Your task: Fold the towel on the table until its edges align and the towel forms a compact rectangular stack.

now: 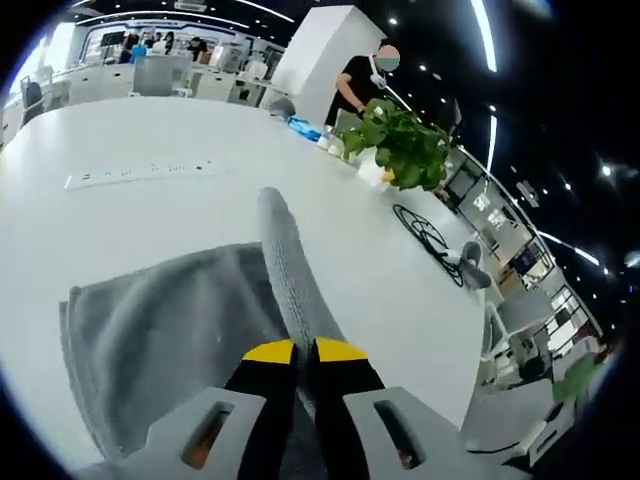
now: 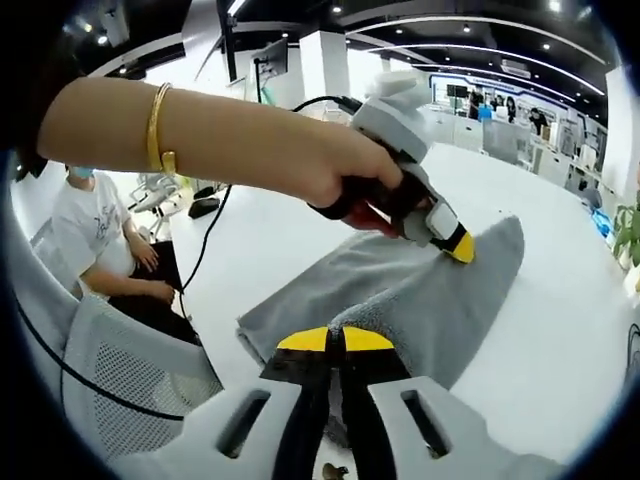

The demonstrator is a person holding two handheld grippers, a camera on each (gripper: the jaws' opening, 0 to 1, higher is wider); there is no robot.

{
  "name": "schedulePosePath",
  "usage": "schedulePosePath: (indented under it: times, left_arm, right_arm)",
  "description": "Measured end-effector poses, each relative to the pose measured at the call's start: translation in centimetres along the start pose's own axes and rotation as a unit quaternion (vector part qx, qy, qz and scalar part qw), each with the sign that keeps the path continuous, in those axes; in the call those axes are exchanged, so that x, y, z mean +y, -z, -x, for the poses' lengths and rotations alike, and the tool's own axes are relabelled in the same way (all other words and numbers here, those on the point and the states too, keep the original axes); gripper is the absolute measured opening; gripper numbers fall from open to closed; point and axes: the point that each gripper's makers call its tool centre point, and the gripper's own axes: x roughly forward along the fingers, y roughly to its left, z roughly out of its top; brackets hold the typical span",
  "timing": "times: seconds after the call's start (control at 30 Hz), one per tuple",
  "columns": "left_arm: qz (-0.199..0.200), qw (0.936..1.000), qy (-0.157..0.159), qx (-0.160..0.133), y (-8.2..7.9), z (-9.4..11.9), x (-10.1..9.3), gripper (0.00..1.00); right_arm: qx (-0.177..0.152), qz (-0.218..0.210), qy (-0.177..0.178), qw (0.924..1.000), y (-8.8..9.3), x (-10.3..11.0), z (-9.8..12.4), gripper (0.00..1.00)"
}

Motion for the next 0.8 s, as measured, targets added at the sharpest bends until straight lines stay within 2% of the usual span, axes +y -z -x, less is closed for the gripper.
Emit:
schedulePosePath:
  times: [0.27,0.53,0.8]
  left_arm:
    - [0.005,0.9997,-0.025,-0.001,1.2,2.4,2.2,0.05]
    - [0.008,0.9983,-0.054,-0.021,1.3,5.4,4.3,0.05]
    - [0.011,0.9953,-0.084,-0.045,2.1,8.6,5.8,0.05]
  right_arm:
    - [0.002,0.015,-0.025,0.9996,-0.6,2.3,-0.8,0.0]
    - [-0.007,0.033,-0.045,0.9984,-2.4,4.2,-1.8,0.0]
    - [-0.005,0.055,-0.07,0.996,-2.8,6.7,-2.6,0.0]
